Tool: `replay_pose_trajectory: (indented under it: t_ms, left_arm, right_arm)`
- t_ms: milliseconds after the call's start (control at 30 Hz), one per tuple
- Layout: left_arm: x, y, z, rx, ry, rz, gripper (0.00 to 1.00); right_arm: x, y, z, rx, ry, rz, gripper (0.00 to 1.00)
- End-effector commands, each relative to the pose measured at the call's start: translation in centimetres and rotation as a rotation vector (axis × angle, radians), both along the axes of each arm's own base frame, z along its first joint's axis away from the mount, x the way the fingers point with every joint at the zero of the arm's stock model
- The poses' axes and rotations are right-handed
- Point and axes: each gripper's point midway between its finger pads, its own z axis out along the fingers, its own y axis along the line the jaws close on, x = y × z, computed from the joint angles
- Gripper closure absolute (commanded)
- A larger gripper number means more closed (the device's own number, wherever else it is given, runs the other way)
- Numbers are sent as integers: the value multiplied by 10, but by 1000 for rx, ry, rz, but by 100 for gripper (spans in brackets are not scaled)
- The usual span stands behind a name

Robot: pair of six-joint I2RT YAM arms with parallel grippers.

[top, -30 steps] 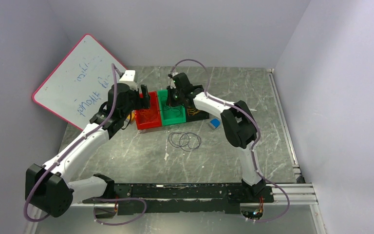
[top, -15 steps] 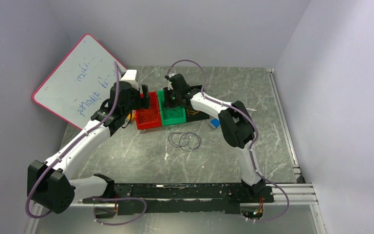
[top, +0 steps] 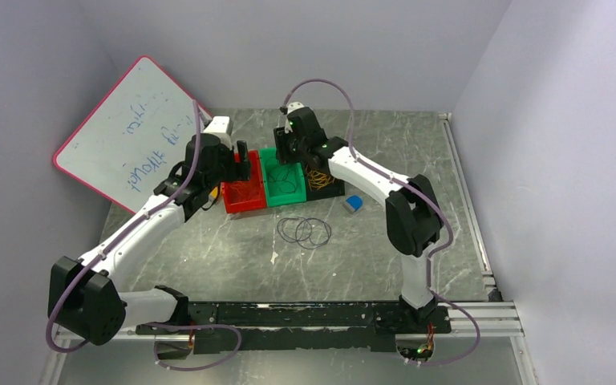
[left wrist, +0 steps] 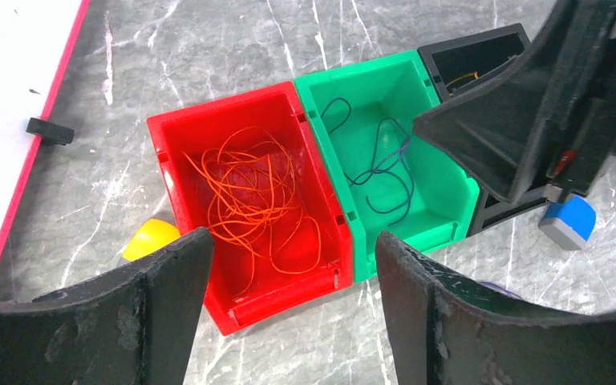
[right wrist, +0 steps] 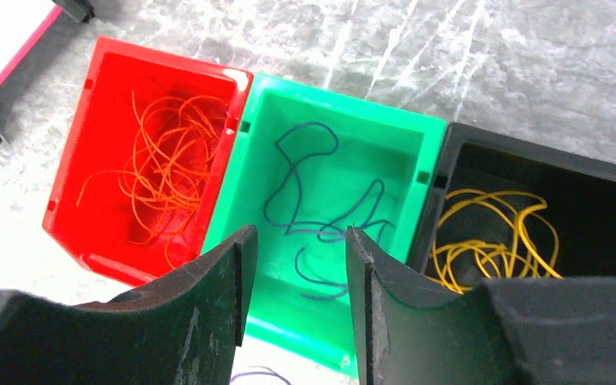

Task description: Untangle the cables

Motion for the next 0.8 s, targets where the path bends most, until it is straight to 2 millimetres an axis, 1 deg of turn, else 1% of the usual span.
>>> replay_pose_trajectory:
  t_ms: [0, 100, 133, 167, 233, 333, 433, 500, 533, 600, 633, 700, 767]
  left_arm:
    - [1, -5, 4, -24, 0, -26, 22]
    - [0, -9, 1, -34, 11, -48, 23]
    - [-1, -12, 1, -38, 12, -67, 23]
    - [-3, -16, 1, -43, 14, -92, 23]
    - [-6, -23, 1, -54, 12, -142, 24]
    - [-12, -37, 1, -72, 25, -214, 26]
    - [-19, -47, -2, -64, 39, -241, 28]
    - [-26, -56, -8, -52, 57, -257, 28]
    - [-30, -63, -12, -48, 68, -273, 28]
    - [-41, -78, -21, -48, 92, -319, 29]
    - [-49, -87, -27, -48, 102, -351, 30]
    - [-67, -108, -38, -50, 113, -431, 30]
    - [-82, -123, -52, -47, 133, -503, 30]
  right_arm:
    - [-8, -16, 9, -40, -37, -7, 52]
    - [-21, -16, 26, -2, -66, 44, 51]
    - [-26, -17, 37, 14, -83, 57, 51]
    - [-31, -20, 43, 25, -93, 65, 51]
    - [-42, -29, 54, 50, -108, 59, 51]
    - [-63, -46, 60, 68, -112, 42, 51]
    - [-85, -67, 50, 61, -81, 15, 51]
    - [-101, -79, 49, 74, -71, 2, 51]
    - [-108, -84, 44, 75, -59, -3, 51]
    - [-122, -95, 34, 85, -38, -21, 51]
    - [-129, -100, 25, 84, -20, -34, 51]
    - [-140, -107, 14, 94, 1, -51, 52]
    - [-148, -112, 5, 98, 27, -57, 52]
